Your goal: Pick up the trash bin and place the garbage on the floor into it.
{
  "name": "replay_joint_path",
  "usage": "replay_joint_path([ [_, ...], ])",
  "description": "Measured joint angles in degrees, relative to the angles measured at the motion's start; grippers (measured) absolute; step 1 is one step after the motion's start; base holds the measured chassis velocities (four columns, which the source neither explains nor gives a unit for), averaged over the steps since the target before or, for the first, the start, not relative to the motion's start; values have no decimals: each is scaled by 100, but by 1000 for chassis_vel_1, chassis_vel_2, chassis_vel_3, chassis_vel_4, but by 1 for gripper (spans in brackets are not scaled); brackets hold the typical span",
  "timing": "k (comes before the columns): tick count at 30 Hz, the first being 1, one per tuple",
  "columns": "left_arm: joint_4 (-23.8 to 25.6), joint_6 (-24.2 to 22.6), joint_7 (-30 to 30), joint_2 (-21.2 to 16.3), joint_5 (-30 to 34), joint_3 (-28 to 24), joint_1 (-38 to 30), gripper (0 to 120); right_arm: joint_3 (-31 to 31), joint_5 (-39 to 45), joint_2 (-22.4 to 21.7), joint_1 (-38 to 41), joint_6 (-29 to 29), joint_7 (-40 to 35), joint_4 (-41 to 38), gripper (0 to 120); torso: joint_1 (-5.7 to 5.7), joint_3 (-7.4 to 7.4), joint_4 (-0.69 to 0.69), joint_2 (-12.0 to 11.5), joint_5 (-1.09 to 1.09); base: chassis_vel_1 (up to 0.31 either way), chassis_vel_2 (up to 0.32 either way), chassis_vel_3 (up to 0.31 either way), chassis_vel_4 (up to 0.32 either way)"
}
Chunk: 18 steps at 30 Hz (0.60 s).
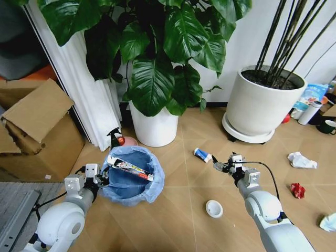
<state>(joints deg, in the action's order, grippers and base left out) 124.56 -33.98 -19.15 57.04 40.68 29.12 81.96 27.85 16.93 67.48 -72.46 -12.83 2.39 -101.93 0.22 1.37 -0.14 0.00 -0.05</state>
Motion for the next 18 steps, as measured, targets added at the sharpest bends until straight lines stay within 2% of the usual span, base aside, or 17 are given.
replay_joint_path([
  [9,-5,28,2,19,-22,-3,12,0,-5,-86,2,-15,5,5,21,100,1,0,1,0,0,-125,110,110,-110],
  [18,9,47,5,26,-28,-4,29,0,-9,-137,18,-17,13,6,49,100,1,0,1,0,0,-13,12,20,-8],
])
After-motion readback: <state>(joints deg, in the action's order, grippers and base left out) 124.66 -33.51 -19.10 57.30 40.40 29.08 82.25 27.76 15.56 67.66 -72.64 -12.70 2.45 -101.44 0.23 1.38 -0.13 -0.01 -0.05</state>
